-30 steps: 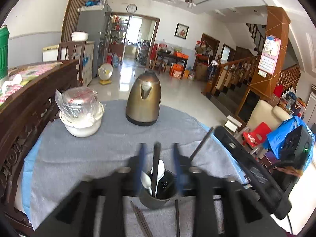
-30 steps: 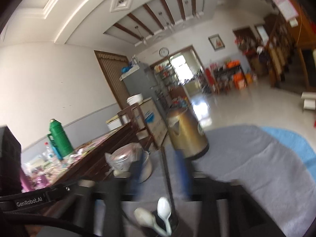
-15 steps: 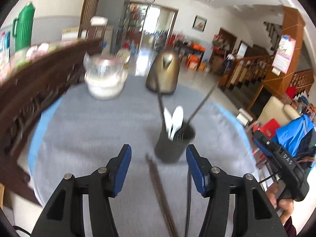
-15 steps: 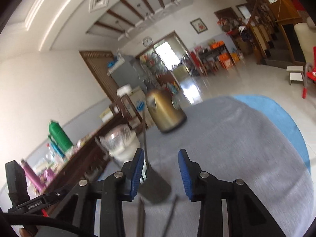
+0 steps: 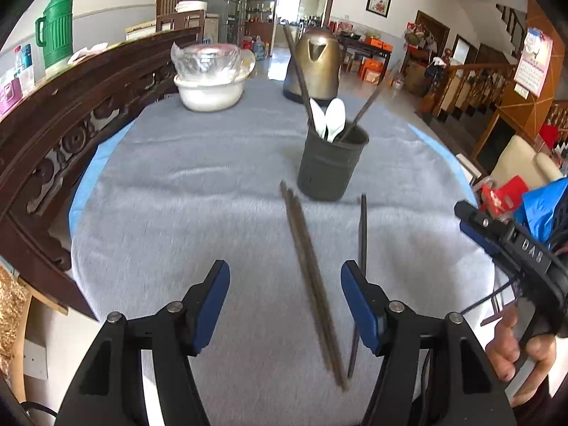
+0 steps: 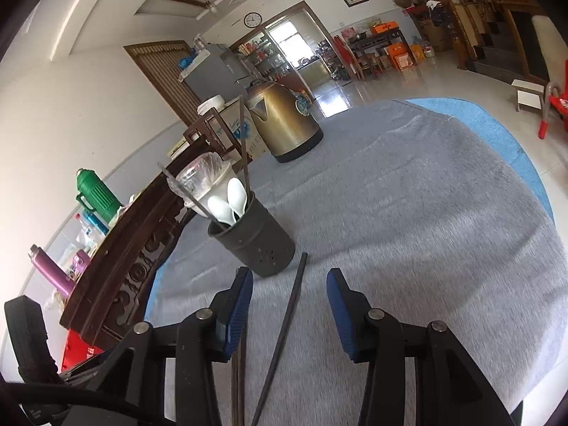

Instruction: Organize utensils

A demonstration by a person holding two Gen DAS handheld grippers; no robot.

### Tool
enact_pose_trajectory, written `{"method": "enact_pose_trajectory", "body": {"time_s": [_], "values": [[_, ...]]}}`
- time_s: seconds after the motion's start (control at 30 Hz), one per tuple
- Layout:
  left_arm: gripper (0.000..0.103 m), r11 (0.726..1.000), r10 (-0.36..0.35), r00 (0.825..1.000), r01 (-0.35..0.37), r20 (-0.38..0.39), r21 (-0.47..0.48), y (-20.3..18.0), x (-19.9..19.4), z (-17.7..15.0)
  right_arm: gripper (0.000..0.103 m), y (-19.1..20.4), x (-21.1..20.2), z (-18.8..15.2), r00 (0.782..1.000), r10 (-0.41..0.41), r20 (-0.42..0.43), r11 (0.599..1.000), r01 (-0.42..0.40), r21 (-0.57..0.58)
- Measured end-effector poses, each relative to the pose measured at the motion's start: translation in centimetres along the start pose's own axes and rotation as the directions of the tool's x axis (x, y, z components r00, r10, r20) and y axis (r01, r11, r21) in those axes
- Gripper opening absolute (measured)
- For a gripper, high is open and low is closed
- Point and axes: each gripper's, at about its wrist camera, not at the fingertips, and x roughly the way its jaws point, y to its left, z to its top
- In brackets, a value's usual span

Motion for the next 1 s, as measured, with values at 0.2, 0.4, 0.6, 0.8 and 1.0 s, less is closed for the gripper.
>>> {"method": "enact_pose_trajectory", "body": {"time_s": [0.2, 0.4, 0.6, 0.8, 1.0], "values": [[0.066, 1.0, 0.009, 1.0, -0.009, -0.017, -0.008, 0.4, -1.0, -1.6, 0.047, 1.2, -0.7, -0.6, 1.0, 0.012, -0.01, 1.0, -0.012, 0.002], [0.066, 0.999, 0.006, 1.0, -0.006, -0.004, 0.032, -0.3, -2.6, -3.1, 0.047, 2.6, -1.9, -1.2, 1.0, 0.018, -0.001, 1.0, -0.018, -0.025], [0.066, 0.999, -0.001, 1.0, 0.001, 0.002, 0.04, -0.5, -3.8, -4.1, 0.047, 3.8, -3.1, -2.1, 1.0, 0.017, 0.006, 0.999, -0.017, -0.049], [0.066, 0.999, -0.009, 1.0, 0.008, 0.016, 0.053, -0.8, -4.8, -4.6, 0.047, 4.4, -4.7, -2.1, 0.999, 0.015, 0.034, 0.998, -0.013, -0.06], [0.066, 0.997, -0.023, 0.999, 0.02, 0.033, 0.078, -1.3, -5.9, -5.2, 0.047, 4.8, -6.6, -1.8, 0.997, 0.007, 0.081, 0.998, -0.001, -0.068]]}}
